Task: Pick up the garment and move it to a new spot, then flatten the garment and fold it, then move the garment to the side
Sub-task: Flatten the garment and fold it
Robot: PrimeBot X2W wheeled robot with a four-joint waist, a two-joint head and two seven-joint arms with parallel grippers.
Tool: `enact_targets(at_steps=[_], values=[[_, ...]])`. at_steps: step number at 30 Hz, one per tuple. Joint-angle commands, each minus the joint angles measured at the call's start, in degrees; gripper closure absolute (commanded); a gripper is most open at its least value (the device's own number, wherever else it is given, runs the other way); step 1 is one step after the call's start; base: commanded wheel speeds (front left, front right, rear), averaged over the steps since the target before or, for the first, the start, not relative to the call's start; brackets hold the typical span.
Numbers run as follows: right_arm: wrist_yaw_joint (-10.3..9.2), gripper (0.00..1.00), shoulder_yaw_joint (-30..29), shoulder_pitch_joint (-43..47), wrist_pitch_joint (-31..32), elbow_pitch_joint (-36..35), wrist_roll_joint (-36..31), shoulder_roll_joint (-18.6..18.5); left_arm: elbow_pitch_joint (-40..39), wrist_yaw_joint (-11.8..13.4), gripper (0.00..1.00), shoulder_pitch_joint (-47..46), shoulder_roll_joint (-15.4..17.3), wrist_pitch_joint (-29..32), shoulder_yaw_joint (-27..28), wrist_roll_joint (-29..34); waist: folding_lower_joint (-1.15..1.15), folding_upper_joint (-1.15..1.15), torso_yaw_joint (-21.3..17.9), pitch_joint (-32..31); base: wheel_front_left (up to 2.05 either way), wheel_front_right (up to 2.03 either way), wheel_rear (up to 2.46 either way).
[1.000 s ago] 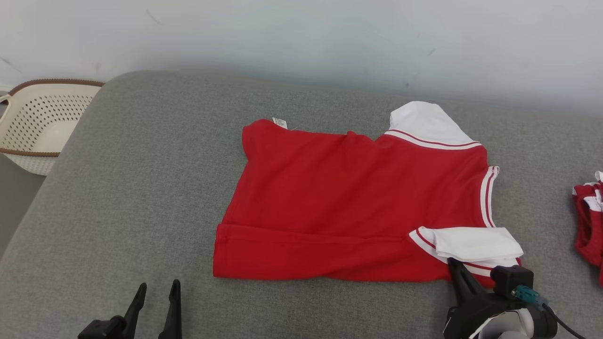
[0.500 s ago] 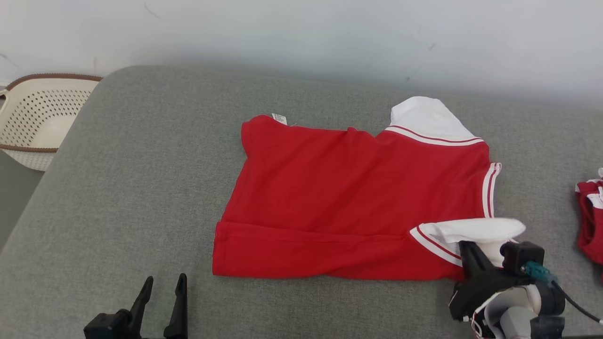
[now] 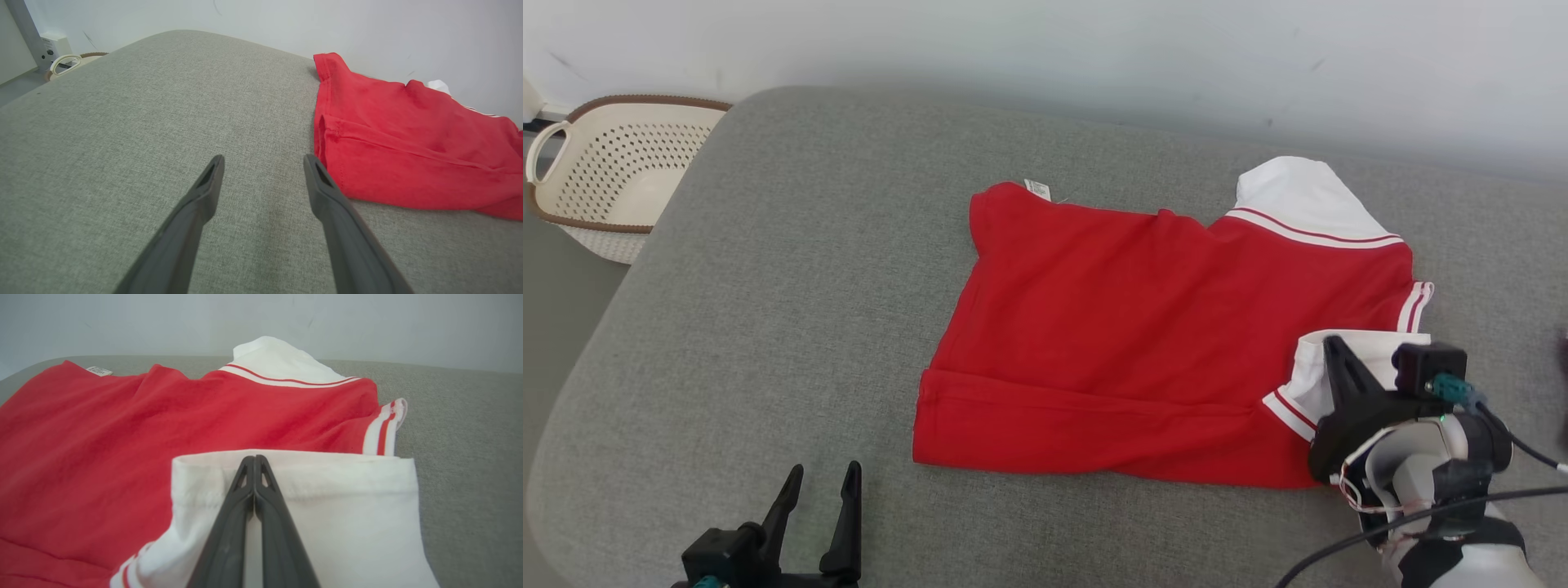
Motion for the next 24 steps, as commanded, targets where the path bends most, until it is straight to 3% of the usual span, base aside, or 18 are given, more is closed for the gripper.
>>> enact_targets(at_steps=[1,9,20,21,22,24], values=[[-0.07,1.00,-0.12,-1.34,-0.05,0.51,-0.13,0.20,0.06,0.40,0.00,-0.63,0.02,-0.03,-0.23,-0.80,0.00,-0.01,0.31,0.08,0.00,0.00,0.00],[-0.07,1.00,-0.55,0.80,-0.05,-1.99,1.02,0.60,-0.28,0.72,0.00,0.58,0.02,-0.03,0.50,-0.08,0.00,-0.01,-1.40,-1.78,0.00,0.00,0.00],[-0.07,1.00,-5.86,12.93,-0.05,-10.47,3.02,-1.36,-0.42,0.29,0.00,3.04,0.02,-0.03,0.55,0.56,0.00,-0.01,-5.84,-4.48,0.00,0.00,0.00],[-0.07,0.58,-6.06,13.78,-0.05,-10.91,3.19,-1.33,-0.38,0.23,0.00,3.23,0.01,-0.03,0.46,0.66,0.00,-0.01,-6.18,-4.58,0.00,0.00,0.00],[-0.07,0.00,-6.34,14.55,-0.05,-11.39,3.24,-1.42,-0.35,0.26,0.00,3.19,0.02,-0.03,0.41,0.64,0.00,-0.01,-6.44,-4.66,0.00,0.00,0.00],[-0.07,0.00,-6.97,16.06,-0.05,-12.17,3.21,-1.09,-0.45,0.32,0.00,3.11,0.02,-0.03,0.30,0.42,0.00,-0.01,-6.94,-4.89,0.00,0.00,0.00]])
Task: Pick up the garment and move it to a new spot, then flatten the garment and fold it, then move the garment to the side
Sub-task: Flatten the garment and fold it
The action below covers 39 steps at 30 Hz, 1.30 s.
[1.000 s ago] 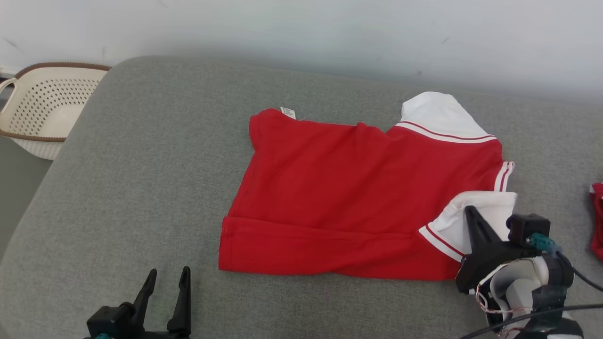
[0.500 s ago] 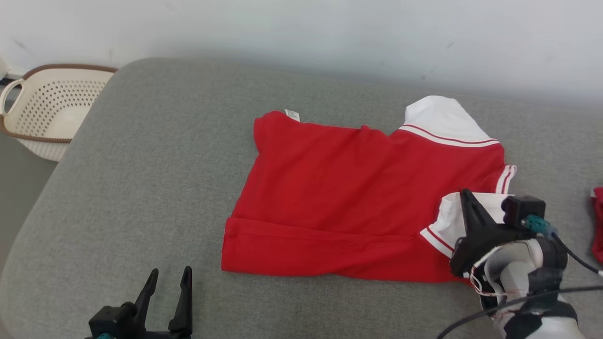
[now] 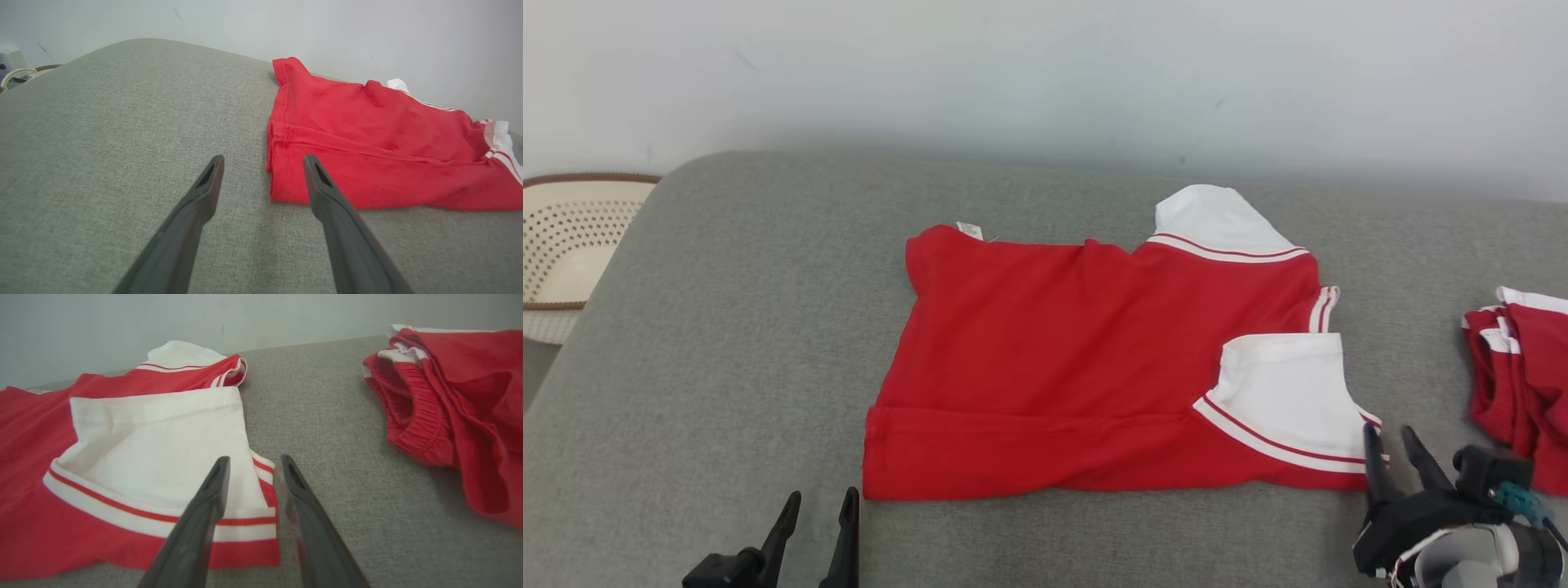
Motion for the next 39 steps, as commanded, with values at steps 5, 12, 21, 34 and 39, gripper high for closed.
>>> enact_targets(at_steps=[5,12,21,34,39], values=[[-0.07,0.00,-2.08,3.46,-0.05,-1.26,-0.89,0.42,0.02,-0.08,0.00,0.73,0.04,-0.03,-0.03,-0.10,0.00,0.00,-1.61,-0.71,0.00,0.00,0.00],[-0.07,0.00,-2.30,3.65,-0.05,-1.02,-0.03,0.88,-0.19,-0.34,0.00,-0.34,0.03,-0.03,0.01,0.37,0.00,0.00,-1.31,0.65,0.00,0.00,0.00],[-0.07,0.00,-1.15,1.66,-0.05,1.46,1.46,1.17,-0.14,-0.74,0.00,-2.01,0.03,-0.03,0.40,0.12,0.00,0.00,0.47,2.81,0.00,0.00,0.00],[-0.08,1.00,2.81,0.51,0.07,4.10,3.69,-0.44,1.20,-1.56,0.00,-3.77,0.03,-0.03,0.47,-2.19,0.00,0.00,0.29,3.97,0.00,0.00,0.00],[-0.09,1.00,3.30,-0.23,0.05,3.16,3.65,-0.87,4.88,-2.45,0.00,-5.84,0.02,-0.03,-0.20,-7.69,0.00,0.00,-0.57,4.61,0.00,0.00,0.00]])
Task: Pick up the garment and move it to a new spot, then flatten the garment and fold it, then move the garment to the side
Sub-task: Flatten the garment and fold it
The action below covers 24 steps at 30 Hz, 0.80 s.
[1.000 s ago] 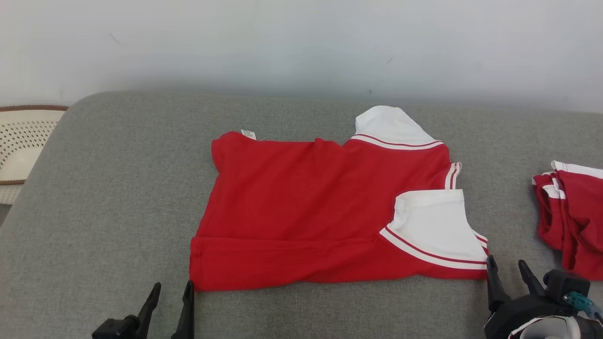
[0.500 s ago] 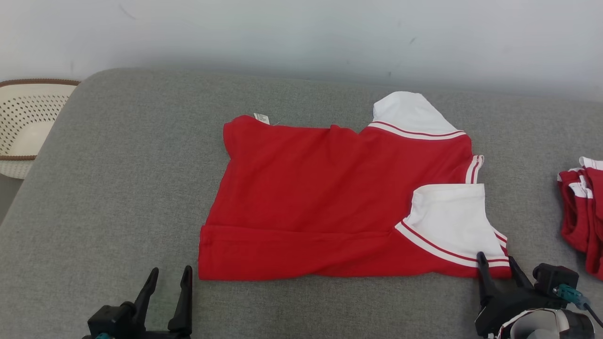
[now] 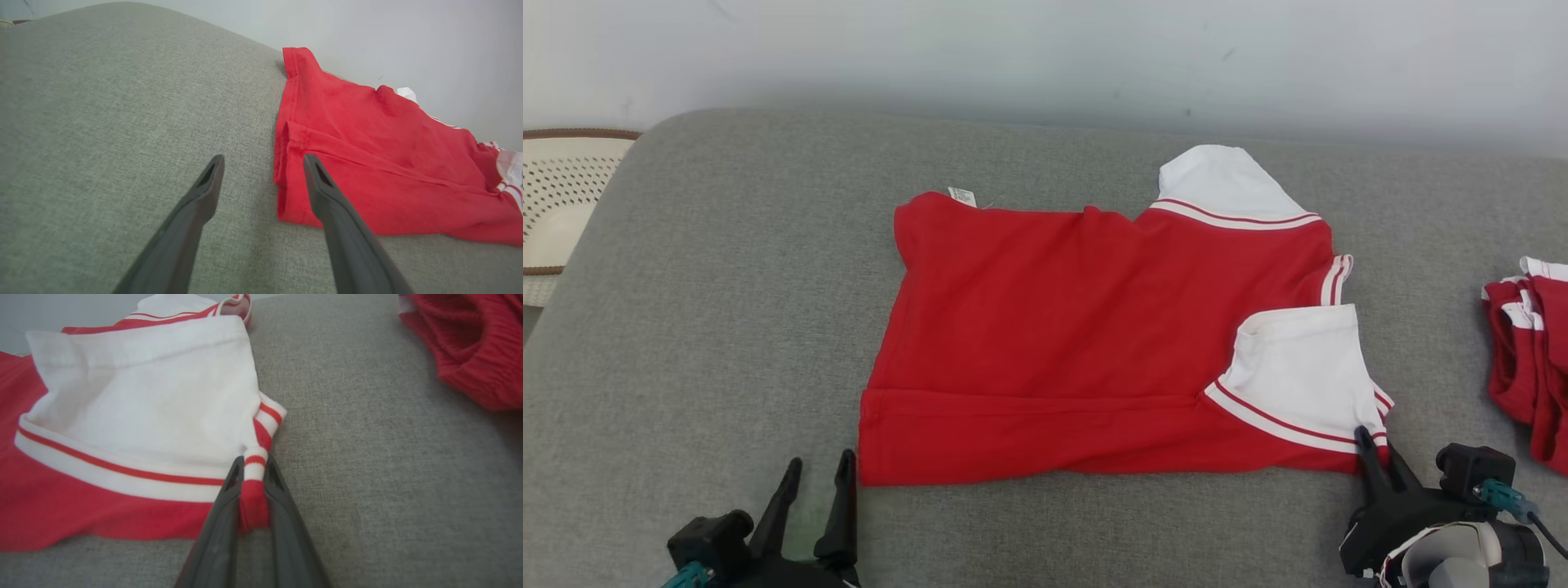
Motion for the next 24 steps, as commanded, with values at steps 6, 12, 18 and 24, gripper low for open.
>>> enact_targets(at_steps=[6,12,18,24], values=[[-0.11,1.00,1.25,-0.61,0.16,-0.66,0.23,-0.39,3.79,-0.59,0.00,-2.76,0.01,-0.02,-4.41,-7.46,0.00,0.00,-1.69,1.10,0.00,0.00,0.00],[-0.11,1.00,2.04,-1.47,0.11,-1.78,0.37,-0.32,5.44,-0.60,0.00,-3.96,0.16,-0.02,-8.07,-11.89,0.00,0.00,-2.98,2.00,0.00,0.00,0.00],[-0.11,1.00,2.64,-1.93,0.11,-2.97,0.57,-0.23,6.23,-0.62,1.00,-5.06,1.02,-0.02,-10.00,-13.98,0.00,0.00,-3.85,2.75,0.00,0.00,0.00],[-0.11,1.00,2.97,-1.25,0.11,-3.27,0.78,-0.01,5.77,-0.61,1.00,-4.85,1.85,-0.02,-10.89,-15.58,0.00,0.00,-4.13,2.24,0.00,0.00,0.00]])
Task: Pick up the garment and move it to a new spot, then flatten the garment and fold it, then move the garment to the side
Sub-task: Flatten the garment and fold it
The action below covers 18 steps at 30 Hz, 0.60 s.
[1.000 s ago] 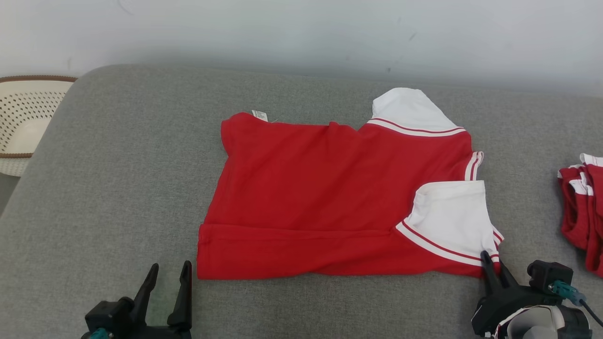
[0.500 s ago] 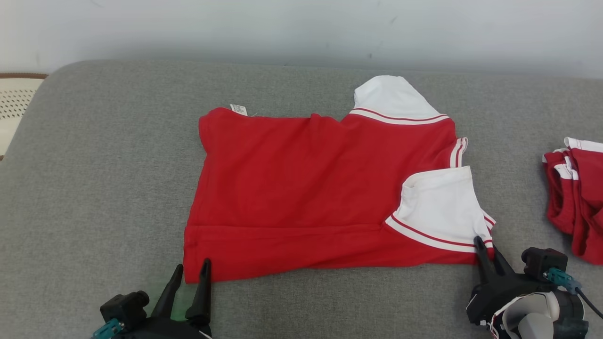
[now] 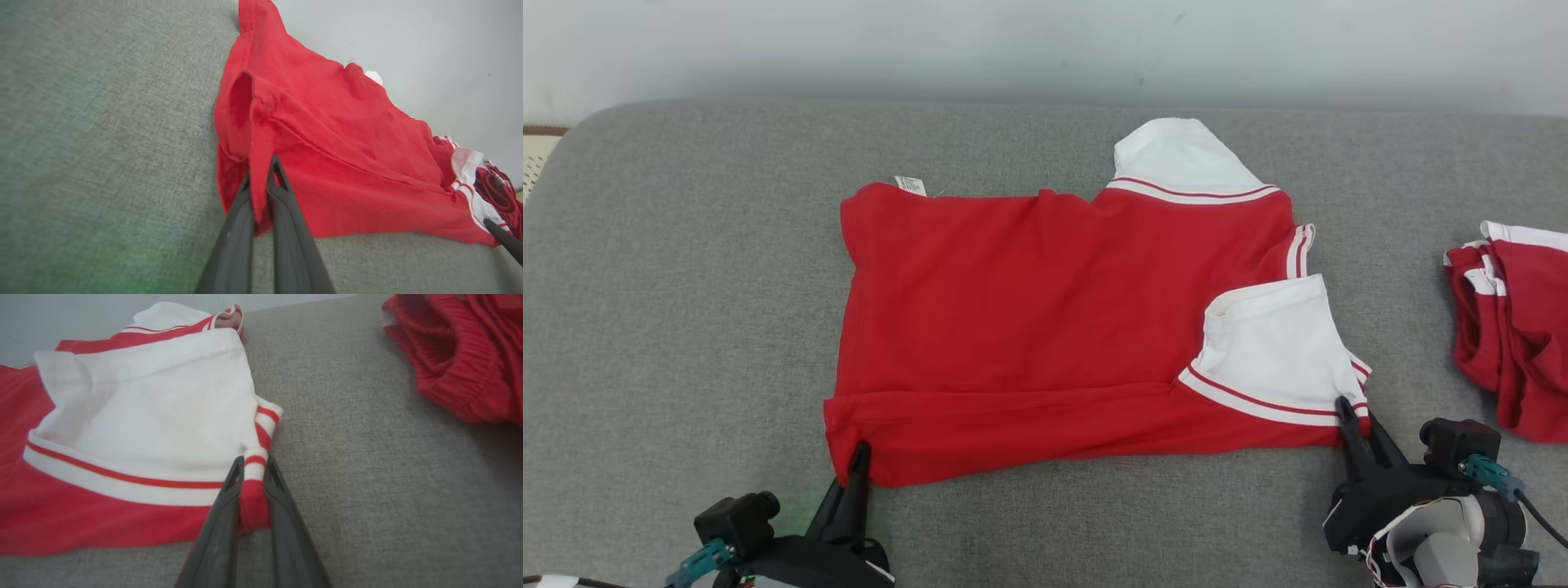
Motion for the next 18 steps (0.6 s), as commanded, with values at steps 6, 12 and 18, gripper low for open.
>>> enact_targets(at_steps=[6,12,18], values=[[-0.11,1.00,0.51,2.35,0.02,0.00,0.89,0.23,0.61,-0.01,1.00,2.56,1.39,-0.02,0.89,0.61,-0.01,0.00,-0.15,-3.26,0.00,0.00,0.00],[-0.11,1.00,2.33,5.21,0.02,-0.31,1.47,0.53,2.27,-0.02,1.00,5.52,2.26,-0.02,1.73,1.21,-0.01,0.00,-0.83,-7.36,0.00,0.00,0.00],[-0.11,1.00,4.18,7.57,0.01,-0.81,3.04,-0.21,4.10,-0.02,1.00,7.59,2.69,-0.03,1.96,1.64,-0.01,0.00,-1.39,-10.46,0.00,0.00,0.00]])
